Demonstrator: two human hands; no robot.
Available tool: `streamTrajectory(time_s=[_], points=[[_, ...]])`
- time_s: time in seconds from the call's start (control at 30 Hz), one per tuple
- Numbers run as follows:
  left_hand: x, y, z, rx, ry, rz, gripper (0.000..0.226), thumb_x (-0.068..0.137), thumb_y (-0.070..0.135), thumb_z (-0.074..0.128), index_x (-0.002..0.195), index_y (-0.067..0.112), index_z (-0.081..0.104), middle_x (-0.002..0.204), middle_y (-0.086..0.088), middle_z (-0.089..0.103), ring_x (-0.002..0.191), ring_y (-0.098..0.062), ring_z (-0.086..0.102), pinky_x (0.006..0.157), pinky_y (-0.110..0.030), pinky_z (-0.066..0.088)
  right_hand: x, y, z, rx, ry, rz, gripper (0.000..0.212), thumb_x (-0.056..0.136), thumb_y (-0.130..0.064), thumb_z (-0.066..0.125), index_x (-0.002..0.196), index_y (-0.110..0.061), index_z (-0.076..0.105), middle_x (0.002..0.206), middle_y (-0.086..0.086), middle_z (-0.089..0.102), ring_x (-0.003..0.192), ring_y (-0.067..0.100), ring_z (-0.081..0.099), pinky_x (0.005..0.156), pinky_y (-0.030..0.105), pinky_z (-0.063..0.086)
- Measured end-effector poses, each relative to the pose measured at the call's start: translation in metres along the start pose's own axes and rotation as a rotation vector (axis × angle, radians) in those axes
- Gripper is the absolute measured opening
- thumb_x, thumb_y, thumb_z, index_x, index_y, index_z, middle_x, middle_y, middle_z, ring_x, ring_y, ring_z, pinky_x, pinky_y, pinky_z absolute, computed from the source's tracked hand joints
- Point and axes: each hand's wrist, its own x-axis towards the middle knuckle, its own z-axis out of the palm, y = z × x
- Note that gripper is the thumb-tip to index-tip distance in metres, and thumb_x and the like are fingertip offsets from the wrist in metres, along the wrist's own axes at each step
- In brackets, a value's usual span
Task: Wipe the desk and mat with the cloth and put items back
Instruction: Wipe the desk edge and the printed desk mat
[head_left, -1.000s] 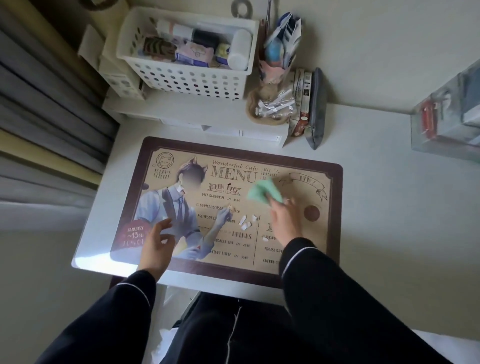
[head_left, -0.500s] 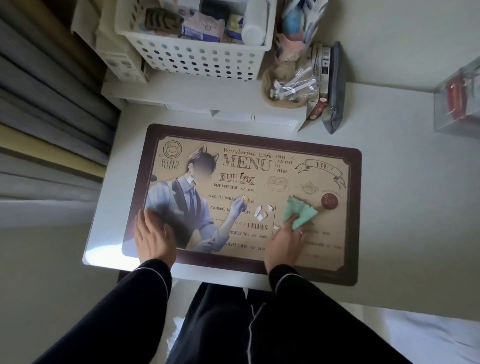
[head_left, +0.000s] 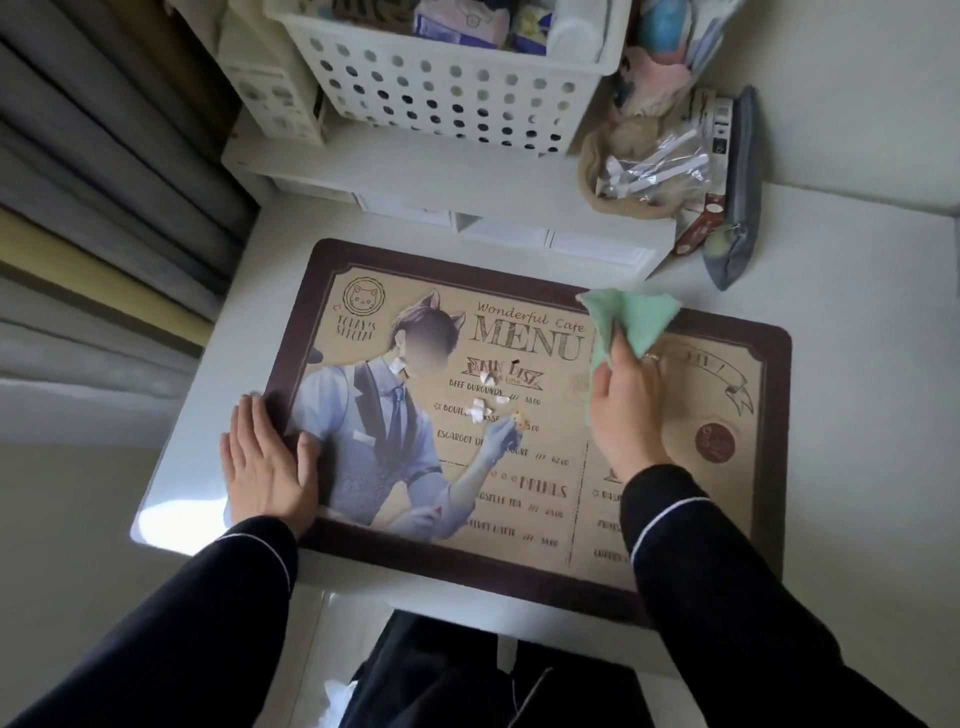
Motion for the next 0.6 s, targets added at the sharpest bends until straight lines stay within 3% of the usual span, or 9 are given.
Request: streamTrajectory(time_s=[0.17,0.3,0.4,0.5,0.53,0.6], points=[[0.0,-0.002,0.004,-0.011,0.063,0.001,0.073,0.091,0.05,0.021,0.149,0.006,0.018,0.155,-0.016,0.022,0.143,-0.029,0.019,0.118,-0.042,0.01,0.024,-0.006,0.03,-0.262,-0.166,-0.067,0.05,0.096,-0.017,0.046,0.143,-0.004,0.036,0.112,0.023,0.061,0.111,0.037,0.045,0.096,0.043,0.036],[-0.001,-0.003,0.004,0.022,0.074,0.032,0.077,0.09,0.056,0.016,0.15,0.008,0.016,0.157,-0.013,0.018,0.145,-0.026,0.016,0.118,-0.04,0.008,-0.014,-0.06,0.064,-0.278,-0.2,-0.344,0.044,0.092,-0.002,0.046,0.136,-0.001,0.044,0.119,0.021,0.06,0.114,0.033,0.045,0.108,0.042,0.029],[-0.004,-0.003,0.004,0.011,0.096,0.026,0.078,0.089,0.057,0.014,0.15,0.009,0.015,0.157,-0.013,0.018,0.145,-0.025,0.016,0.119,-0.04,0.01,-0.039,-0.084,0.076,-0.193,-0.217,-0.483,0.041,0.091,0.001,0.048,0.132,-0.003,0.05,0.107,0.016,0.064,0.1,0.029,0.049,0.094,0.037,0.036],[-0.007,-0.004,0.005,0.028,0.112,0.037,0.078,0.089,0.057,0.011,0.15,0.008,0.016,0.157,-0.012,0.018,0.145,-0.025,0.017,0.119,-0.04,0.01,-0.023,-0.084,0.063,0.184,-0.424,-0.495,0.028,0.097,-0.011,0.045,0.123,-0.009,0.056,0.083,0.006,0.06,0.075,0.017,0.055,0.064,0.024,0.044],[-0.006,-0.005,0.006,0.034,0.112,0.043,0.079,0.089,0.058,0.011,0.15,0.008,0.016,0.158,-0.012,0.017,0.145,-0.024,0.017,0.119,-0.039,0.009,-0.006,-0.081,0.059,0.295,-0.478,-0.499,0.027,0.098,-0.012,0.043,0.12,-0.009,0.057,0.077,0.002,0.055,0.065,0.013,0.052,0.055,0.018,0.04],[-0.006,-0.007,0.009,0.028,0.121,0.046,0.081,0.088,0.059,0.008,0.151,0.009,0.014,0.159,-0.01,0.015,0.145,-0.021,0.015,0.119,-0.036,0.007,0.036,-0.077,0.054,0.272,-0.413,-0.591,0.029,0.099,-0.011,0.04,0.121,-0.011,0.059,0.081,0.002,0.054,0.07,0.016,0.049,0.06,0.024,0.041]])
